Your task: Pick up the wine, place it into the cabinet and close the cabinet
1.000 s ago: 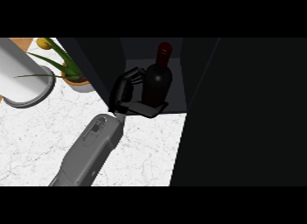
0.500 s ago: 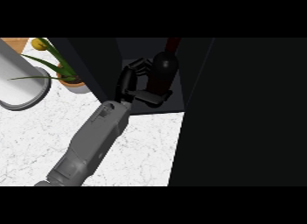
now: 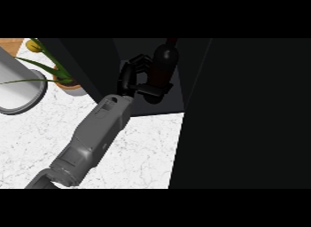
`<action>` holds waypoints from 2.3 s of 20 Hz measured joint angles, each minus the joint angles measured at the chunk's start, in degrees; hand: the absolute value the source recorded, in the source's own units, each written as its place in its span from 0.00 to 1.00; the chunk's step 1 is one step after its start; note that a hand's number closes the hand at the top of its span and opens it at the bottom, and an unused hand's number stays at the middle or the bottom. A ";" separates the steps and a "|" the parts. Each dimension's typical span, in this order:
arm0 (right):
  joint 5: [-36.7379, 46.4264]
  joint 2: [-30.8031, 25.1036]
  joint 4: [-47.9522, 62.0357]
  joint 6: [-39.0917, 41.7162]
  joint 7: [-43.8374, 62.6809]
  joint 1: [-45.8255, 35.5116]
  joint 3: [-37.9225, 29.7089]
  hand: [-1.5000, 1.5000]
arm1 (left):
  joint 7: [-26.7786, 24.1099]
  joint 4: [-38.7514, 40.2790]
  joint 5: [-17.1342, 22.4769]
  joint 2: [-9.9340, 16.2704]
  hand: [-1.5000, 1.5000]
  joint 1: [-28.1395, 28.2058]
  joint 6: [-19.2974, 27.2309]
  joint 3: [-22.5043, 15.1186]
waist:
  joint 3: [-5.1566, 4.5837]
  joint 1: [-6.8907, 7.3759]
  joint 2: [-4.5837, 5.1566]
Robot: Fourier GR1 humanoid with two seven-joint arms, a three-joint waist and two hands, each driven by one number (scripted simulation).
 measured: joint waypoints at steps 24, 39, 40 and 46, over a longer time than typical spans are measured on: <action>-1.47 -0.41 0.42 2.51 -6.81 4.20 1.57 0.00 | -5.61 15.30 -0.63 3.32 0.00 -9.50 5.68 4.28 | -0.04 -2.45 1.11; -1.95 -1.31 0.46 3.51 -9.18 5.42 1.32 0.00 | -8.42 13.99 1.65 4.16 1.00 -12.28 -1.30 7.67 | -0.12 -1.80 0.99; -1.99 -1.49 0.43 3.46 -9.13 5.56 0.88 0.00 | -8.96 13.63 1.97 4.03 1.00 -12.32 -2.47 8.05 | -0.12 -1.63 0.96; -2.10 -2.16 0.22 3.39 -8.95 6.30 0.48 0.00 | -11.00 11.97 3.39 1.96 0.00 -13.05 -8.36 9.71 | -0.08 -0.40 0.40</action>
